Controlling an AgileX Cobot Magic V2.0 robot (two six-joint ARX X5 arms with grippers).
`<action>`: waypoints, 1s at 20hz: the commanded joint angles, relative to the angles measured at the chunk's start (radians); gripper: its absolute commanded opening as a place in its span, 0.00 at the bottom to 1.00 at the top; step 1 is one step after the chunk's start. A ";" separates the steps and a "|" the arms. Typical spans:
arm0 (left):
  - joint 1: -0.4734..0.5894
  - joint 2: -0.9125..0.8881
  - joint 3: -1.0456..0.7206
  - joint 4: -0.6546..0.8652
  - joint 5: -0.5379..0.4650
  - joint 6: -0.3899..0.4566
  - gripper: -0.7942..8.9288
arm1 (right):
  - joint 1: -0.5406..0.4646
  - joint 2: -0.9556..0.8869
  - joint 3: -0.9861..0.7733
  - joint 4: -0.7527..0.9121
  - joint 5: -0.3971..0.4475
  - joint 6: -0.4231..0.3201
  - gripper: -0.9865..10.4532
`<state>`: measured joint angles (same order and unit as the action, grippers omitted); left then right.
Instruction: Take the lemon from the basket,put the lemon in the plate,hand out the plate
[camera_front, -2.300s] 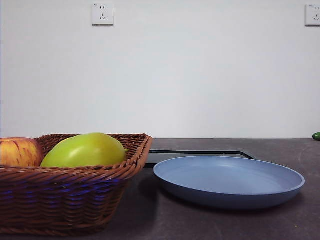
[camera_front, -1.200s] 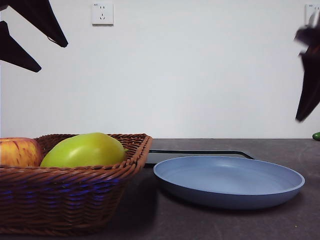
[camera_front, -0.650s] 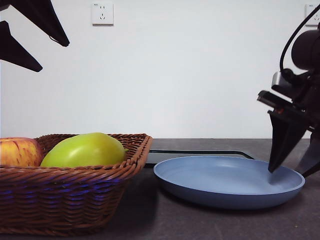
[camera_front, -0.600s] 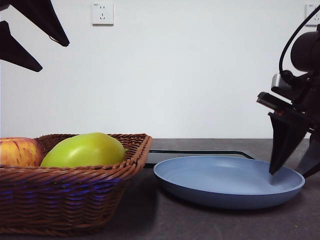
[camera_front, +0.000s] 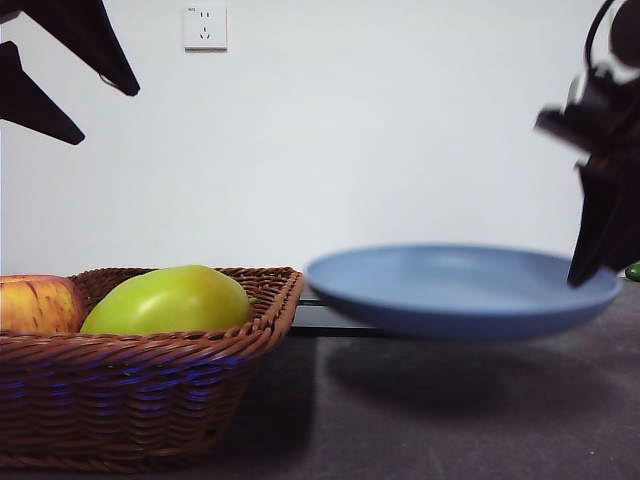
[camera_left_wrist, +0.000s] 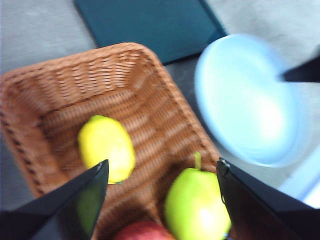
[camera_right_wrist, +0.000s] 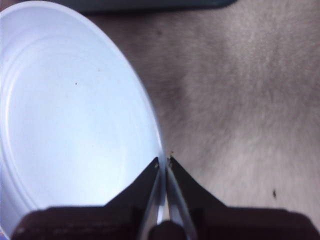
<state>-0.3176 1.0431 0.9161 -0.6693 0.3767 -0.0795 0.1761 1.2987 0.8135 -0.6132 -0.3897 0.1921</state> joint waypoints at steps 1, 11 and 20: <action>-0.031 0.014 0.016 0.012 -0.072 -0.006 0.47 | 0.001 -0.099 0.016 -0.034 -0.004 0.011 0.09; -0.100 0.357 0.166 -0.013 -0.171 -0.006 0.47 | 0.001 -0.399 0.016 -0.078 -0.003 0.044 0.09; -0.116 0.619 0.218 -0.023 -0.247 -0.006 0.47 | 0.001 -0.425 0.016 -0.130 -0.003 0.047 0.09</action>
<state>-0.4267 1.6512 1.1145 -0.7010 0.1333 -0.0795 0.1761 0.8715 0.8135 -0.7559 -0.3897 0.2260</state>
